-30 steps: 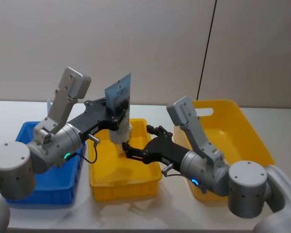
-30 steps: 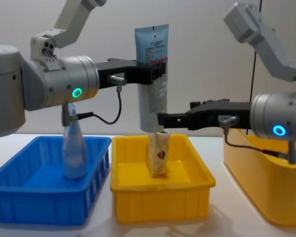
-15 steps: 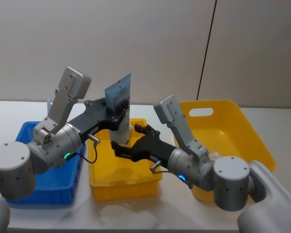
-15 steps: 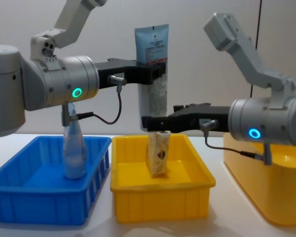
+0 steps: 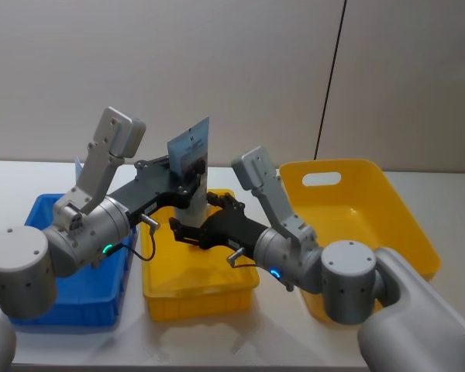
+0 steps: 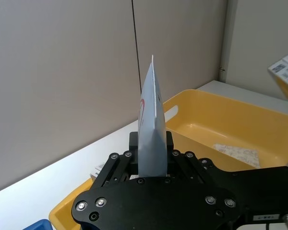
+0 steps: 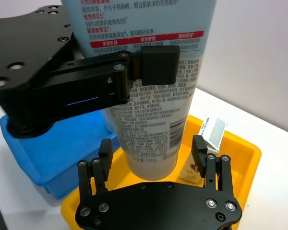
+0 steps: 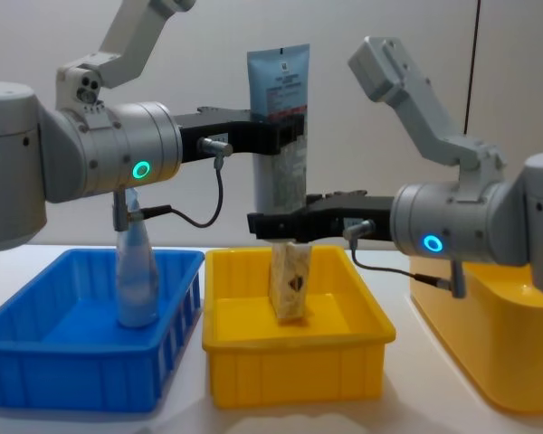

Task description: Bimanual collaborative sorting of washing and personal care products

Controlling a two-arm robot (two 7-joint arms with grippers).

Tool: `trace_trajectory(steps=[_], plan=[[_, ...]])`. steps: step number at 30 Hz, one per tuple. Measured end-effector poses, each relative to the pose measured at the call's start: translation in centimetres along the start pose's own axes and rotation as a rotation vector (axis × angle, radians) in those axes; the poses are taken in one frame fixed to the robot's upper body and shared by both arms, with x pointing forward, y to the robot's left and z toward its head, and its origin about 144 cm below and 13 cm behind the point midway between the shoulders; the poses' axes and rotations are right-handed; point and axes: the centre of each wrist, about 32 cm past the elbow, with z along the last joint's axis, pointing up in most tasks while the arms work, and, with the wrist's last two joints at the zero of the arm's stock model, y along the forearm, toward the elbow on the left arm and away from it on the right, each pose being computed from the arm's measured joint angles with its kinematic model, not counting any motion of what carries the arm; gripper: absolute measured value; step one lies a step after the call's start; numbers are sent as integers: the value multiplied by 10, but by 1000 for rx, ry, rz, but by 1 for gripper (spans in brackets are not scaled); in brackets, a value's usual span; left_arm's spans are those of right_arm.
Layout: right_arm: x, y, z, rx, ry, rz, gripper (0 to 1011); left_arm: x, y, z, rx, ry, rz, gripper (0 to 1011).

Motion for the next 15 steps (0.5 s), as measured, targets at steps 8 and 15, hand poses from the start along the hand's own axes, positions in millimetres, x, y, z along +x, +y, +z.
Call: trace_trajectory(steps=[8, 15], plan=[[1, 13, 0, -4, -6, 12, 957, 0, 0, 0, 0, 0, 0, 242], [0, 21, 1, -12, -11, 26, 779, 0, 0, 0, 0, 0, 0, 242]])
